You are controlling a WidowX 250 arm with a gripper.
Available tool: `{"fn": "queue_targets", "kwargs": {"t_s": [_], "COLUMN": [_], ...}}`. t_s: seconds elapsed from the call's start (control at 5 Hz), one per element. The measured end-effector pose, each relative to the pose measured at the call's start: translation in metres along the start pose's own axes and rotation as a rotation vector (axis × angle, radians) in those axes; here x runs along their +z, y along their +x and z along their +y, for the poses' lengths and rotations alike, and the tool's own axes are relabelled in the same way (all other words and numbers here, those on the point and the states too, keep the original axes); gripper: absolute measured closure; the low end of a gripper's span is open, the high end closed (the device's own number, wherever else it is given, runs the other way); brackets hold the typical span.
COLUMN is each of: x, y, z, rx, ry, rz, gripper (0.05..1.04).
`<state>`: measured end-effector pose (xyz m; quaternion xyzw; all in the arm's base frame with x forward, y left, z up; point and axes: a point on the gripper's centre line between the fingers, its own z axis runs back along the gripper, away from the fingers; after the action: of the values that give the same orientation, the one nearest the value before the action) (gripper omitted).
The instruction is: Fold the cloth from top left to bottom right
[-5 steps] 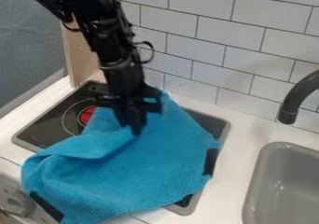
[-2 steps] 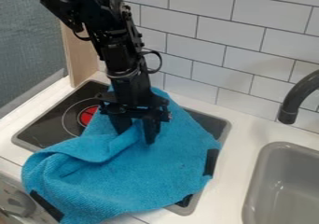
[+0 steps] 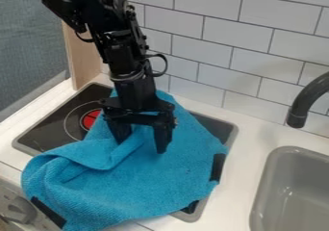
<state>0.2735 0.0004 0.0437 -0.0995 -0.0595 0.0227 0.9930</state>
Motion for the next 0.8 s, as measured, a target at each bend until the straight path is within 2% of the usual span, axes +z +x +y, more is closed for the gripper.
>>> {"fn": "queue_targets", "kwargs": {"t_s": [0.6,0.8], "x": [0.058,0.070], "y": [0.006,0.005], "z": [-0.012,-0.010], "rx": [-0.045,-0.095], "ry": [-0.076,-0.067], "rz": [-0.096,-0.131], "gripper": [0.085,0.085]}}
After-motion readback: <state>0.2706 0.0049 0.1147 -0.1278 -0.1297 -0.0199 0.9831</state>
